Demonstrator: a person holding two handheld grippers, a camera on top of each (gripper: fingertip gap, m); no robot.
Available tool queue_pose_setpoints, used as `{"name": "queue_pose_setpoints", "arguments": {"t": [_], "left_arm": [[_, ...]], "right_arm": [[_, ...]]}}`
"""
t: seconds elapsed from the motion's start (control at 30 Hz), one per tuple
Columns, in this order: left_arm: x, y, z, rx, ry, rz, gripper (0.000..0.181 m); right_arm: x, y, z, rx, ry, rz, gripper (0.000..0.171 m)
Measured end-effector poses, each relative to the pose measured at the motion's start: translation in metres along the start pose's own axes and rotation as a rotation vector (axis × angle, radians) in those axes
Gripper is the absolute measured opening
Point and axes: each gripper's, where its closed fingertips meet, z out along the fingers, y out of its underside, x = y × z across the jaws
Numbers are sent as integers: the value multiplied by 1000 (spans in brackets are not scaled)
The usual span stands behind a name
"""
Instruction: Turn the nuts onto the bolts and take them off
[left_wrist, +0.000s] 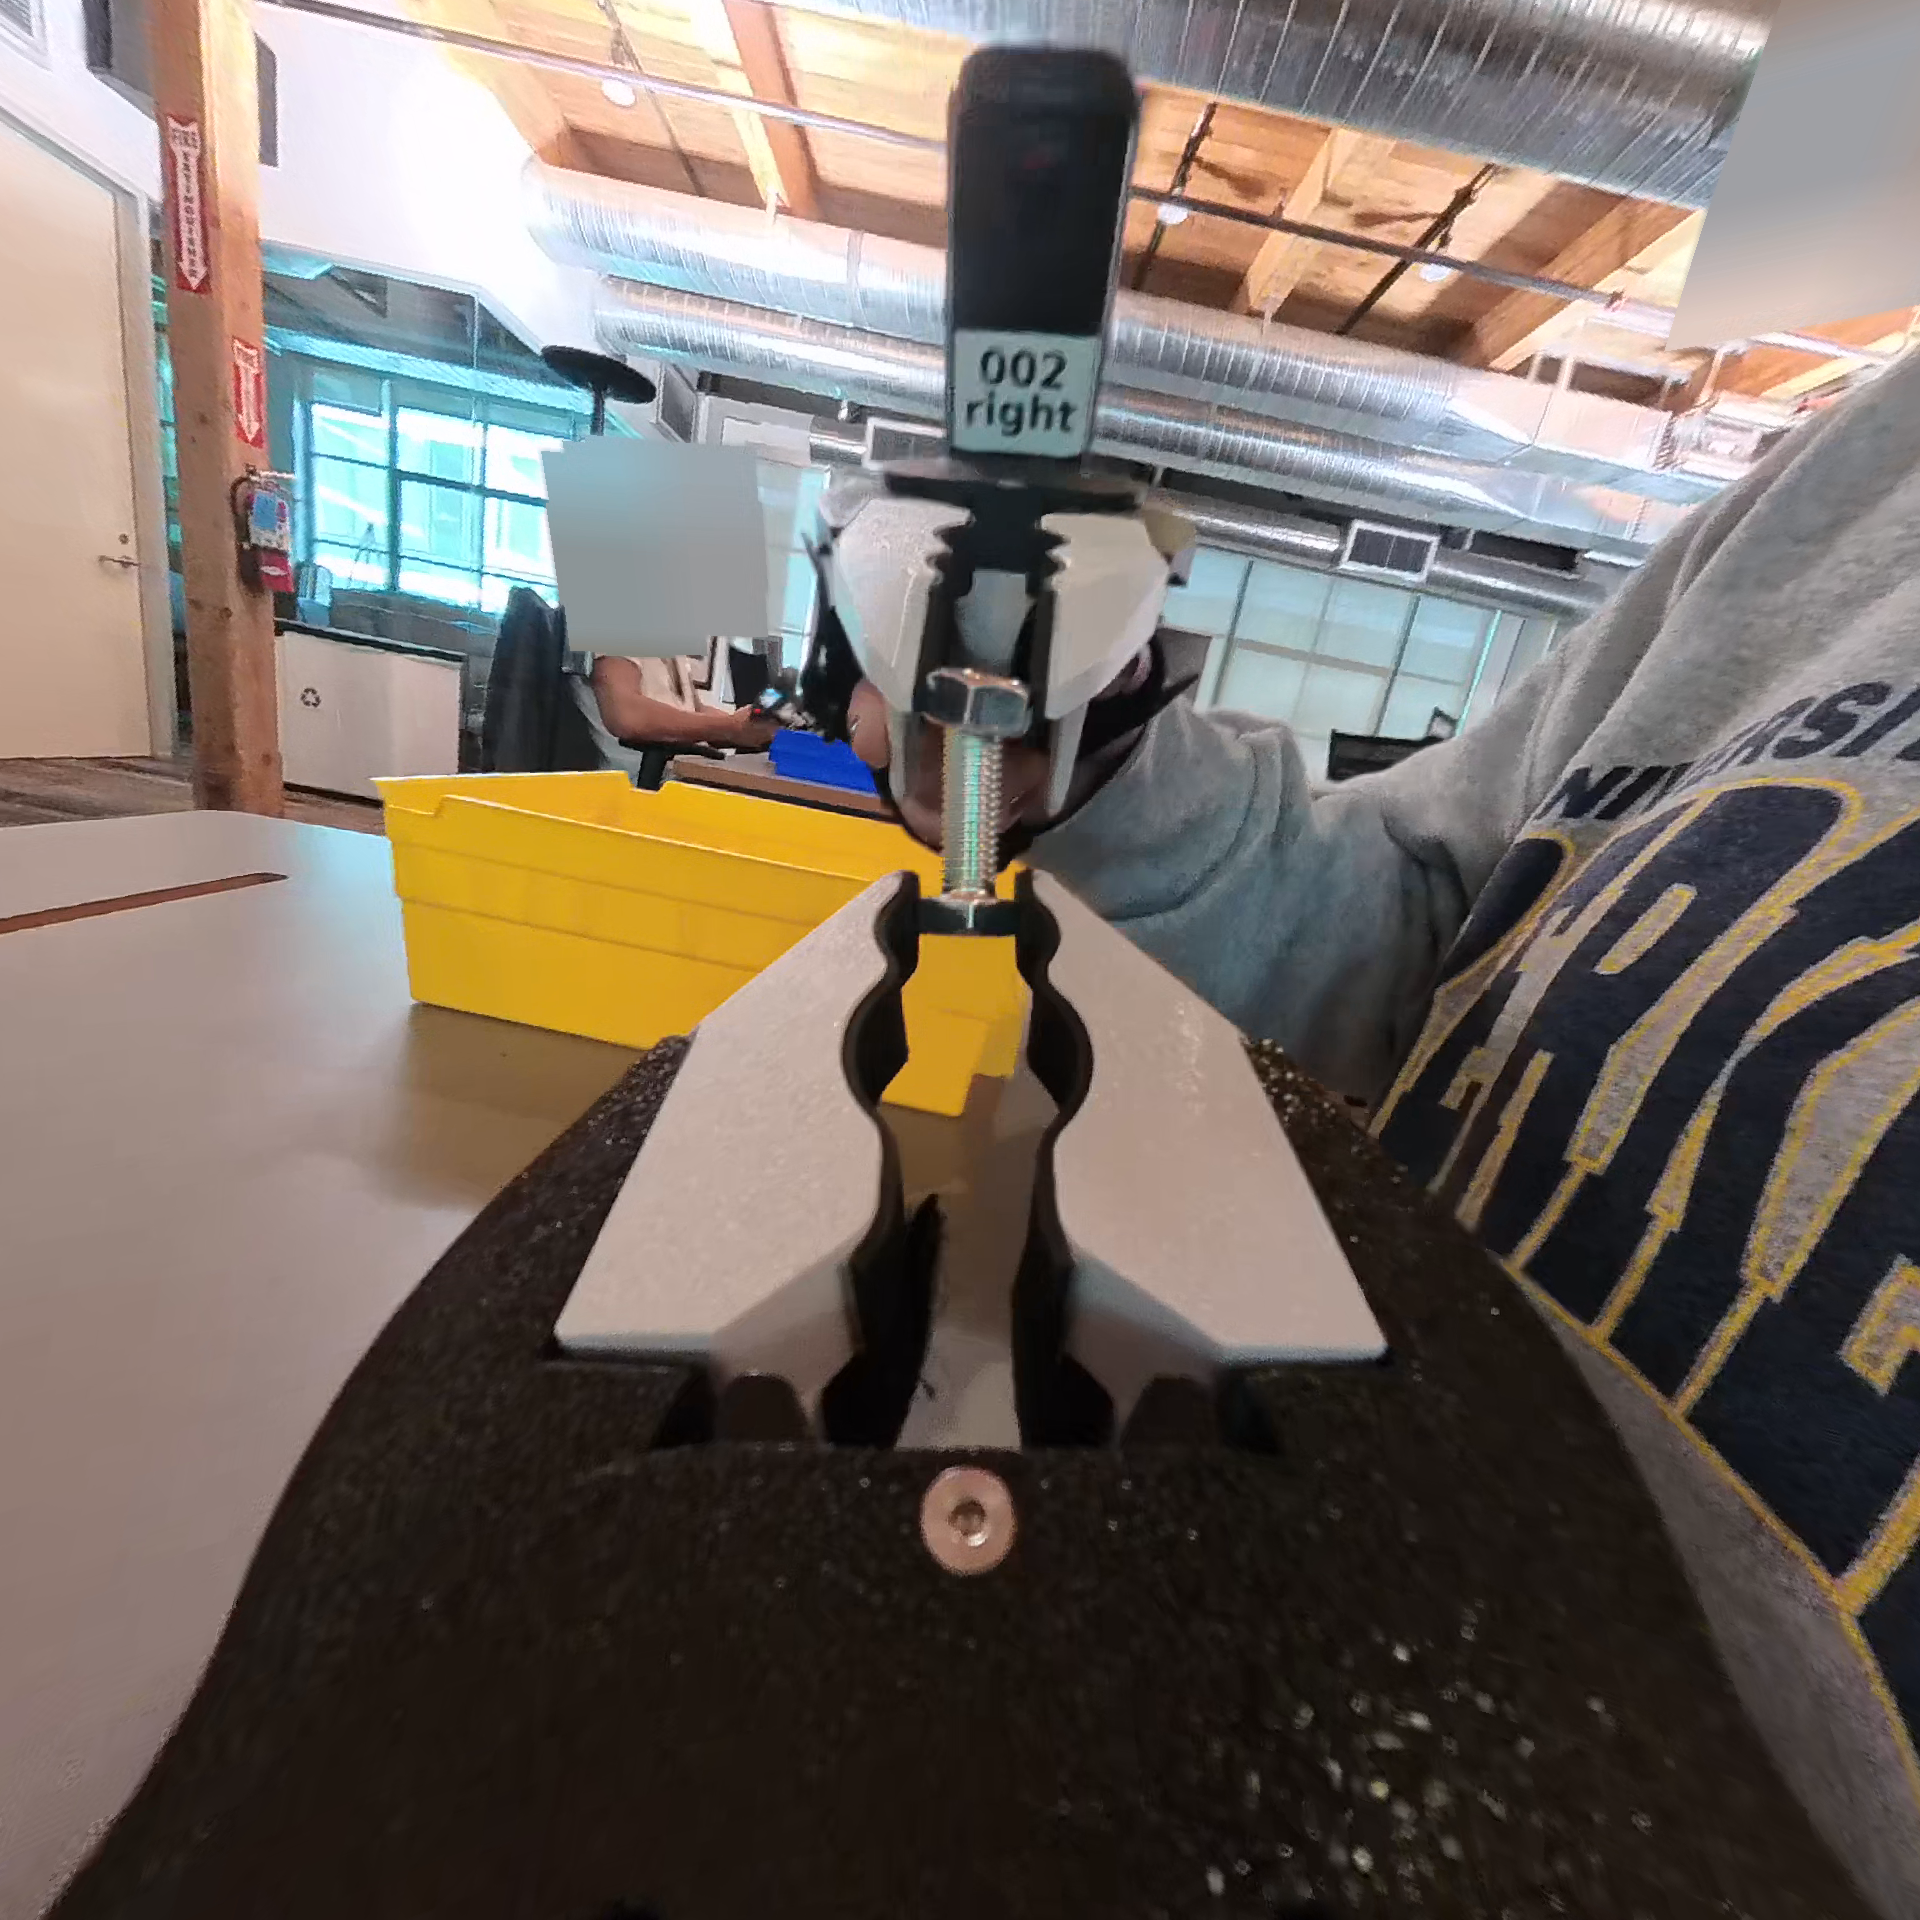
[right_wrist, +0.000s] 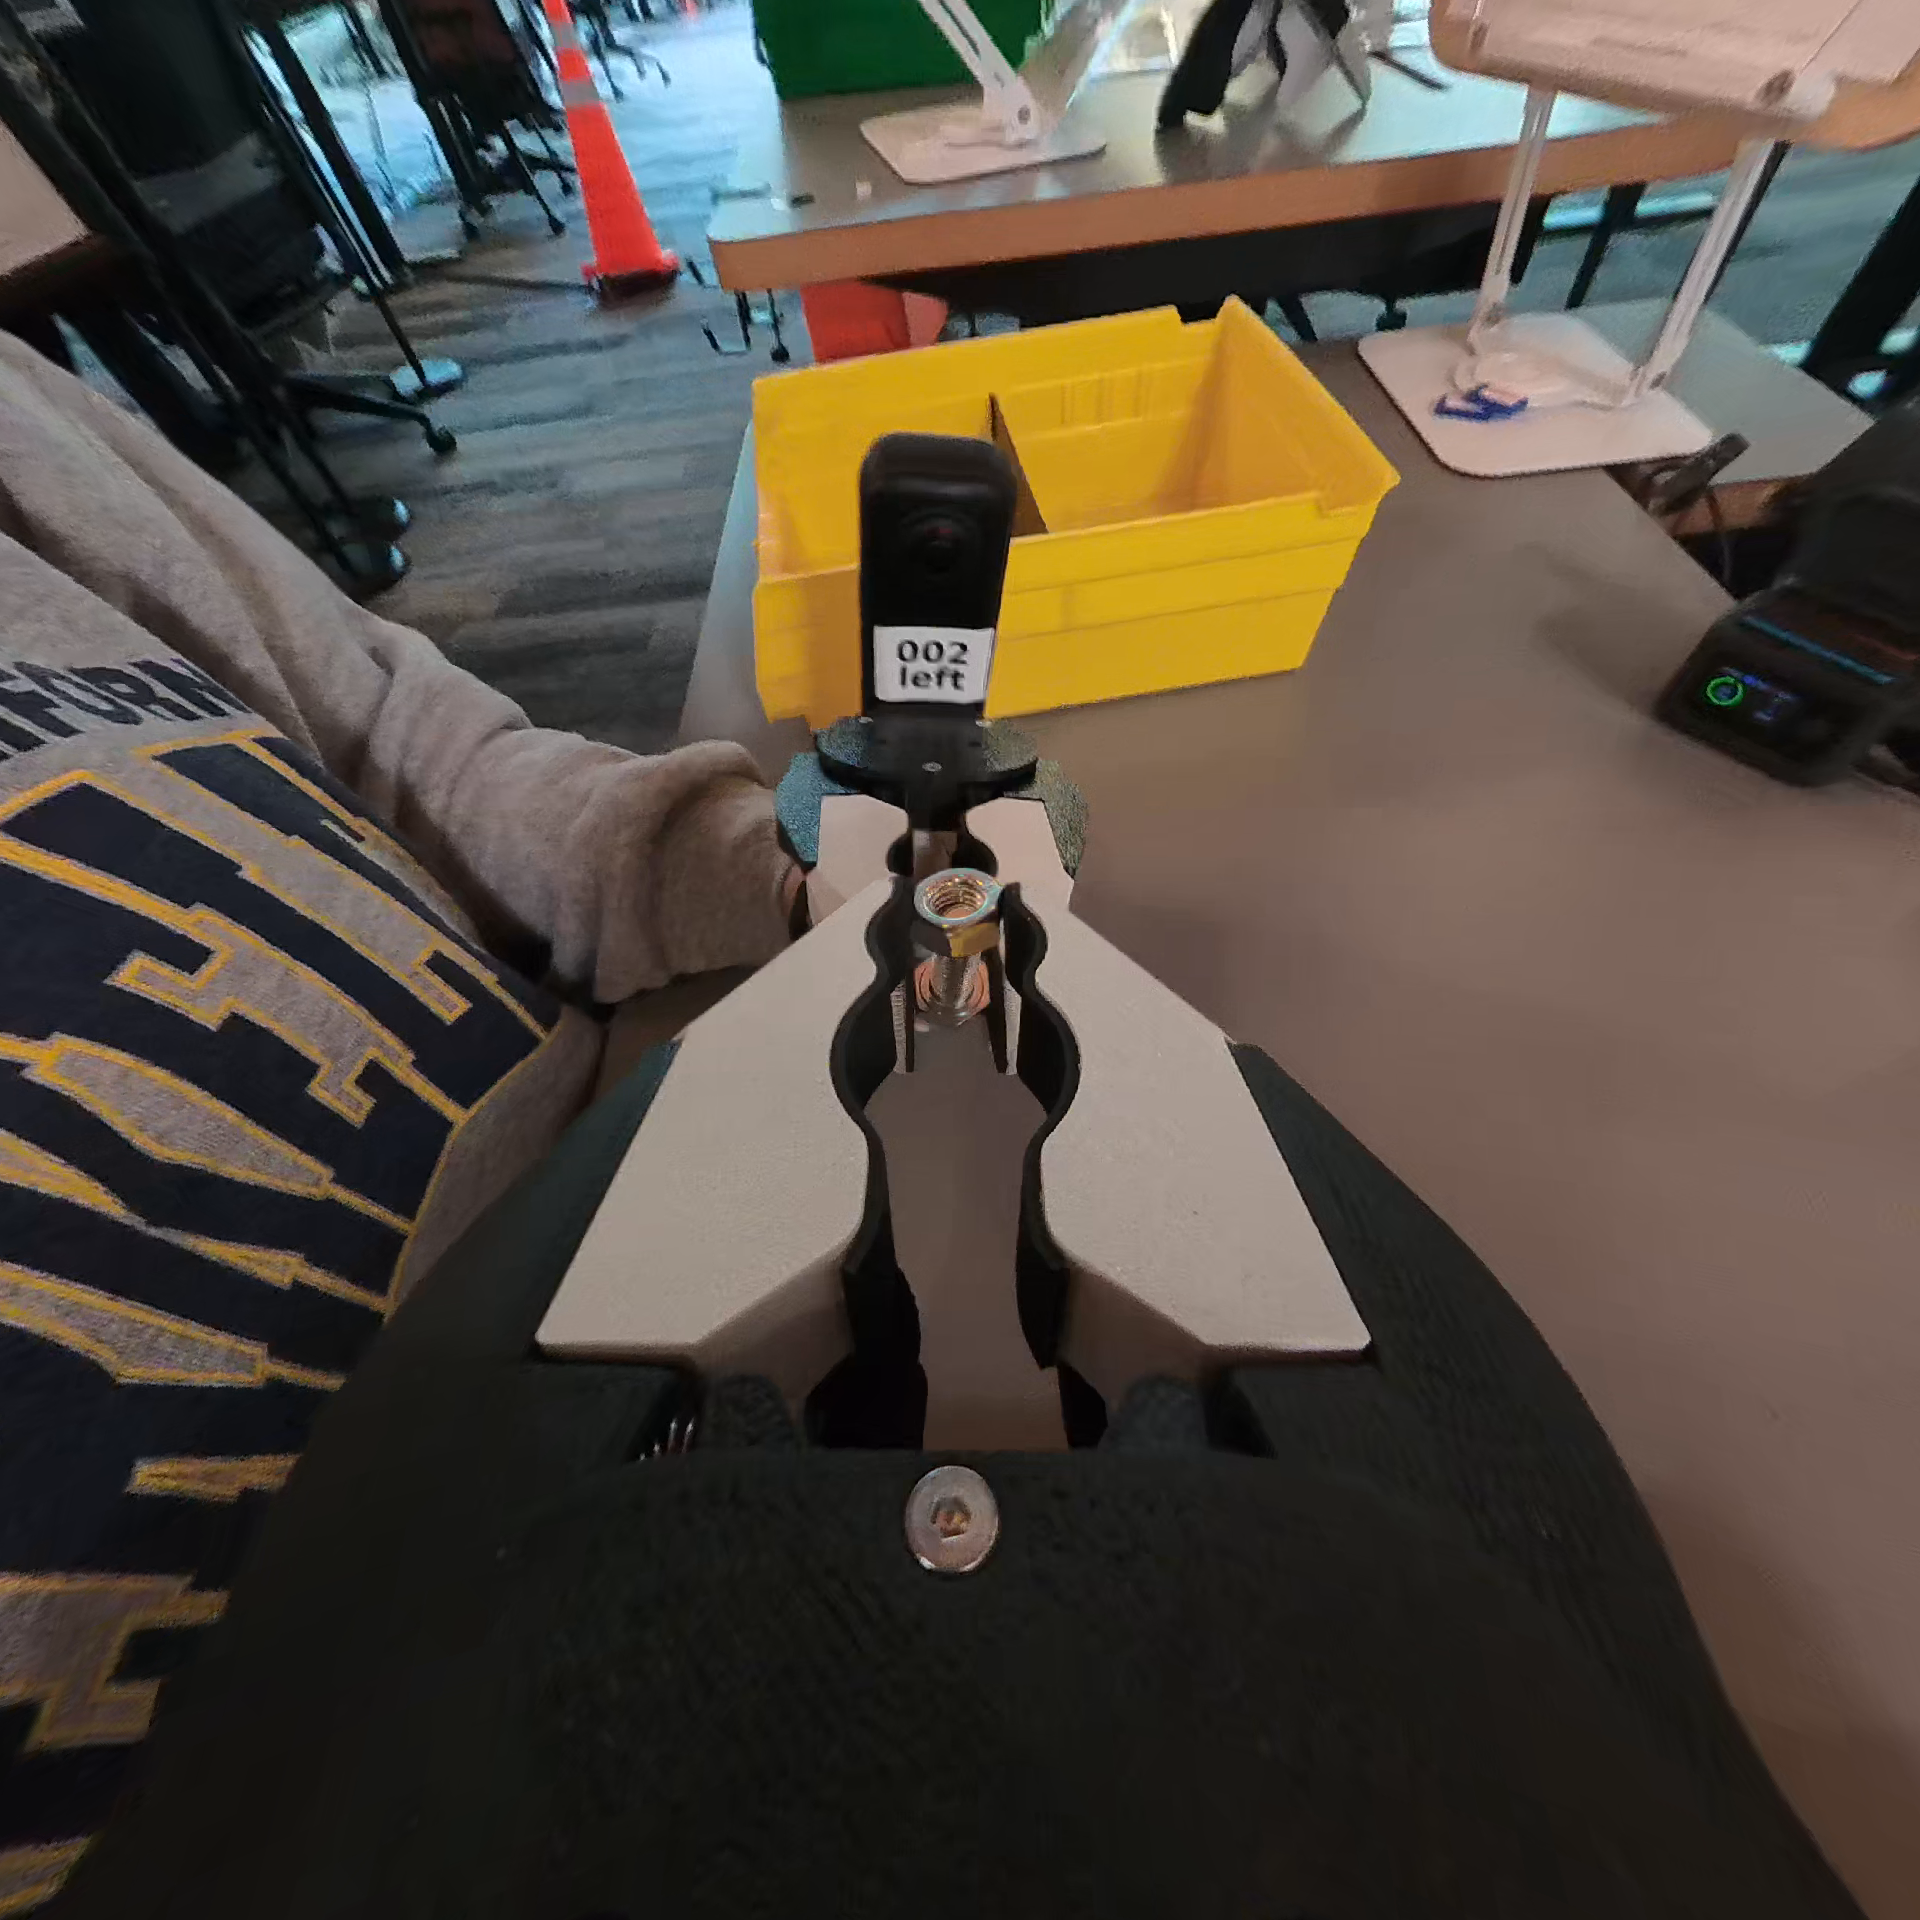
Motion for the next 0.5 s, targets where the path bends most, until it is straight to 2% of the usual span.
{"name": "queue_pose_setpoints", "arguments": {"t": [0.13, 0.23, 0.37, 0.5], "left_arm": [[13, -7, 0, 43, 99, -35, 16], [14, -7, 0, 42, 94, -16, 16], [5, -6, -2, 23, 12, 41, 16], [-10, 0, -4, -40, -124, 135, 16]], "right_arm": [[-12, -7, -5, 116, -127, 34, 16], [-13, -8, -5, 166, -169, 73, 16], [-7, -7, -2, 150, -99, 80, 16], [5, 0, 0, 49, 36, 75, 16]]}}
